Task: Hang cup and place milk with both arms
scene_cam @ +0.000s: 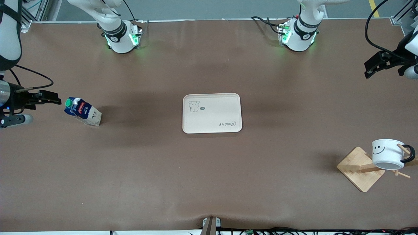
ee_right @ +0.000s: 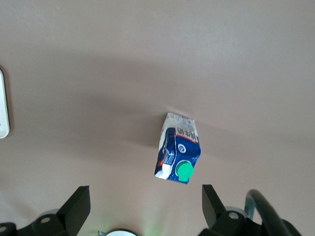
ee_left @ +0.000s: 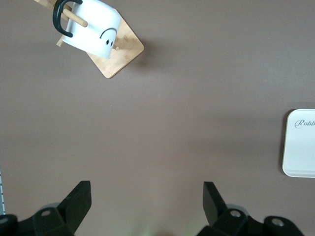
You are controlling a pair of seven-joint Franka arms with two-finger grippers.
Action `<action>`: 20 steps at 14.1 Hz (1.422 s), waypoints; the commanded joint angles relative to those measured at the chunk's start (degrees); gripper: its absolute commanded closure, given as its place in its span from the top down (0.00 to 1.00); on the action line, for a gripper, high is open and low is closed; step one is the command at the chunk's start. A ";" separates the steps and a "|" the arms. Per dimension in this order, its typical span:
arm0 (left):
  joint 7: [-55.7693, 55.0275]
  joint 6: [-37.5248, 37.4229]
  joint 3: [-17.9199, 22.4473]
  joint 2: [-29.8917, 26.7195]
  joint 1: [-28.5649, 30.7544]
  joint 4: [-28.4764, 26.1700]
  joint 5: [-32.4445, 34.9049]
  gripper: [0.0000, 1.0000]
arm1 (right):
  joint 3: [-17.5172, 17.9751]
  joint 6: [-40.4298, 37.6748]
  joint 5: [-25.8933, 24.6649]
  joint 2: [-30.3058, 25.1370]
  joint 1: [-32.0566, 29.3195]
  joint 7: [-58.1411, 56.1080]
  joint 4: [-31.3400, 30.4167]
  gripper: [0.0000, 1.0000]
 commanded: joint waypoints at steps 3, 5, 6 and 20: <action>0.07 -1.19 -0.17 -1.12 0.17 -0.38 -5.28 1.00 | -0.18 0.02 -1.21 3.65 -0.10 0.53 7.05 1.00; -0.28 -1.37 -0.17 -1.04 0.08 -0.39 -5.28 1.00 | -0.27 0.28 -1.21 3.48 -0.28 0.61 7.14 1.00; -0.63 -1.37 -0.17 -0.95 -0.01 -0.38 -5.28 1.00 | -0.27 0.11 -0.08 3.30 -0.80 0.61 7.14 1.00; 1.19 -2.16 -1.40 0.19 0.43 1.72 -4.31 1.00 | 0.09 -8.60 7.40 -2.92 -4.15 2.27 9.88 1.00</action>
